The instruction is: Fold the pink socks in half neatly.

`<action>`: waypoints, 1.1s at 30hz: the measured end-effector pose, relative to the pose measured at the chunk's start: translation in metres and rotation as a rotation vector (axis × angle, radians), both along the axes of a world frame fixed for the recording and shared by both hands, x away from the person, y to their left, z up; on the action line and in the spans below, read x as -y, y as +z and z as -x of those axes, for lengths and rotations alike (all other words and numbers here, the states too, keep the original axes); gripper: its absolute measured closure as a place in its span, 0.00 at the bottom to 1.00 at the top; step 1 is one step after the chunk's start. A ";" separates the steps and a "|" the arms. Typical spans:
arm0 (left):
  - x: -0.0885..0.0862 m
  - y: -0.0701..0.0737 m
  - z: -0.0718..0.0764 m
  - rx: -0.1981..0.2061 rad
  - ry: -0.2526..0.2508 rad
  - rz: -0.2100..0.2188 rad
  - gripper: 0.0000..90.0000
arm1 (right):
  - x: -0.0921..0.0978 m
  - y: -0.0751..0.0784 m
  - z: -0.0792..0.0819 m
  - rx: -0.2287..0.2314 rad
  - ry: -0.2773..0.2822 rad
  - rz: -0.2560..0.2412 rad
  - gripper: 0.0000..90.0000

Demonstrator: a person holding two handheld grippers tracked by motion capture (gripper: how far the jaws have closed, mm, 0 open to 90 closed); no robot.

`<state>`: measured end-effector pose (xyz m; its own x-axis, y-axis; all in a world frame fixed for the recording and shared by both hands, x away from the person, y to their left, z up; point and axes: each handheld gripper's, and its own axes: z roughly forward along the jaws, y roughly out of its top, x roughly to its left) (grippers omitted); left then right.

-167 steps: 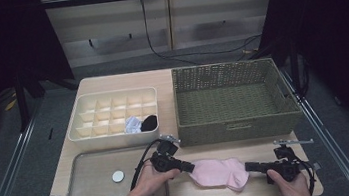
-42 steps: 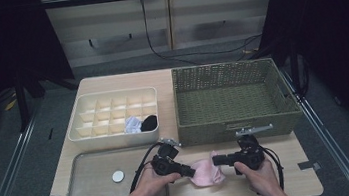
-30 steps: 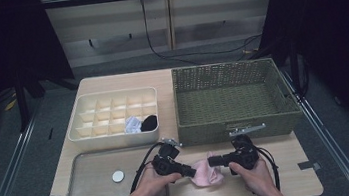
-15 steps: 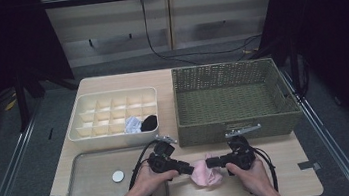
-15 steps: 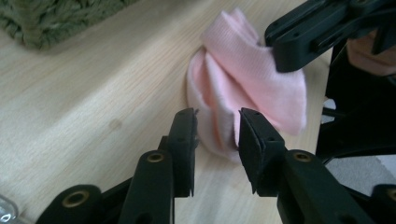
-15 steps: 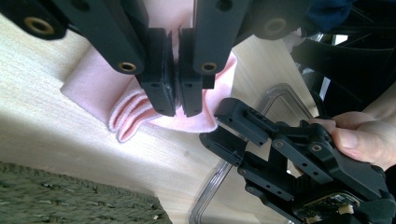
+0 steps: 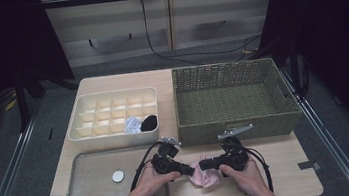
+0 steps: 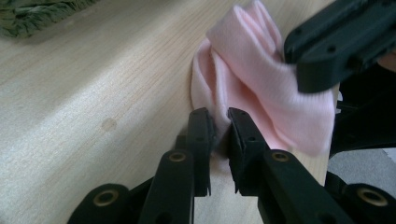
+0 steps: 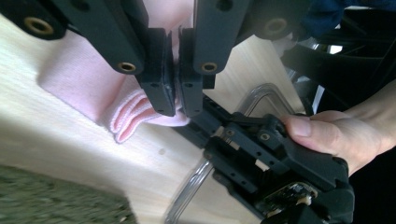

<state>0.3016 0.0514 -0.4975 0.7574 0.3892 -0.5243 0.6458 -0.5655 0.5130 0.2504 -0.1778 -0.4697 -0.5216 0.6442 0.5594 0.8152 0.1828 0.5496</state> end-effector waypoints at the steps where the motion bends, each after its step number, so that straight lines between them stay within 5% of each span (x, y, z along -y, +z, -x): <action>1: 0.000 0.000 0.000 -0.003 0.002 0.000 0.89 | -0.002 -0.001 0.000 0.001 0.002 0.002 0.95; 8: 0.000 -0.001 0.001 -0.006 0.008 0.003 0.85 | -0.007 -0.014 -0.002 -0.032 0.003 0.003 0.85; 17: -0.005 0.001 -0.003 -0.027 0.021 0.015 0.75 | 0.006 0.000 0.011 -0.006 -0.029 -0.015 0.73; 21: -0.015 0.006 -0.009 -0.034 0.071 0.049 0.70 | 0.009 -0.007 0.019 -0.018 -0.028 -0.001 0.78; 25: -0.018 0.010 -0.012 -0.027 0.070 0.049 0.66 | 0.007 -0.012 0.022 -0.003 -0.014 0.010 0.90; 29: -0.015 0.018 -0.012 -0.016 0.074 0.082 0.54 | 0.005 -0.013 0.022 -0.006 -0.009 0.009 0.92; 33: -0.006 0.018 -0.008 0.019 0.078 0.043 0.48 | 0.009 -0.008 0.025 -0.006 -0.014 0.025 0.92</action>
